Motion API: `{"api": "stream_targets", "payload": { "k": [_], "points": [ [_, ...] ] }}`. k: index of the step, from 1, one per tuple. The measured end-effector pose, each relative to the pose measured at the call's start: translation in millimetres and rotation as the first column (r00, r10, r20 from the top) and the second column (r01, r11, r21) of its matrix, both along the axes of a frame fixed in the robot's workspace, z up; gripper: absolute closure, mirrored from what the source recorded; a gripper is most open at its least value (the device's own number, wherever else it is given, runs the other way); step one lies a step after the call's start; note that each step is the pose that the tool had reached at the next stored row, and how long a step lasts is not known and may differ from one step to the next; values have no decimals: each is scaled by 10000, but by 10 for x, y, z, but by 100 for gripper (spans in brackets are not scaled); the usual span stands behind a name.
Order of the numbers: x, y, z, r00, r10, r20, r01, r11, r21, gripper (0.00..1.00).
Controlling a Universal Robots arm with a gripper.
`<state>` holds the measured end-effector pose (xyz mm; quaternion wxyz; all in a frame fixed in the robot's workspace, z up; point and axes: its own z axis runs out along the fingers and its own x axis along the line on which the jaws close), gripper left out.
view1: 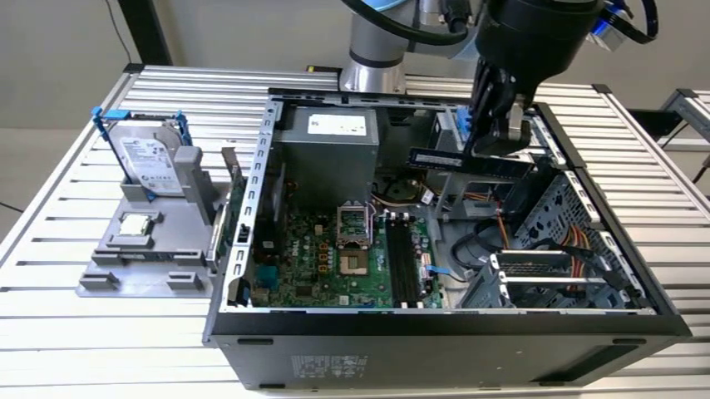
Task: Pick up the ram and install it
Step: 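Insert the ram into the slot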
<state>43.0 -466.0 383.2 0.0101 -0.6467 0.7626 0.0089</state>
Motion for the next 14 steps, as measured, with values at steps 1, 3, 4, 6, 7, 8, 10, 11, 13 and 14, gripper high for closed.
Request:
{"api": "stream_targets", "payload": {
  "k": [1, 3, 4, 6, 7, 8, 10, 11, 13, 14],
  "points": [
    [6, 6, -1, 10000, -5, 0, 5, 10000, -1, 100],
    [16, 20, -4, 10000, -11, 0, 11, 10000, 1, 100],
    [21, 27, -4, 10000, -12, 0, 12, 10000, 0, 100],
    [33, 37, -7, 10000, -11, 1, 11, 10000, 1, 100],
    [36, 41, -8, 10000, -11, 0, 11, 10000, -1, 100],
    [38, 44, -10, 10000, -12, 0, 12, 10000, -2, 100],
    [40, 48, -11, 10000, -12, 1, 12, 10000, -2, 100],
    [40, 49, -12, 10000, -12, 0, 12, 10000, -4, 100],
    [41, 49, -13, 10000, -11, 0, 11, 10000, -5, 100],
    [41, 49, -13, 10000, -11, 0, 11, 10000, -4, 100]
  ]
}}
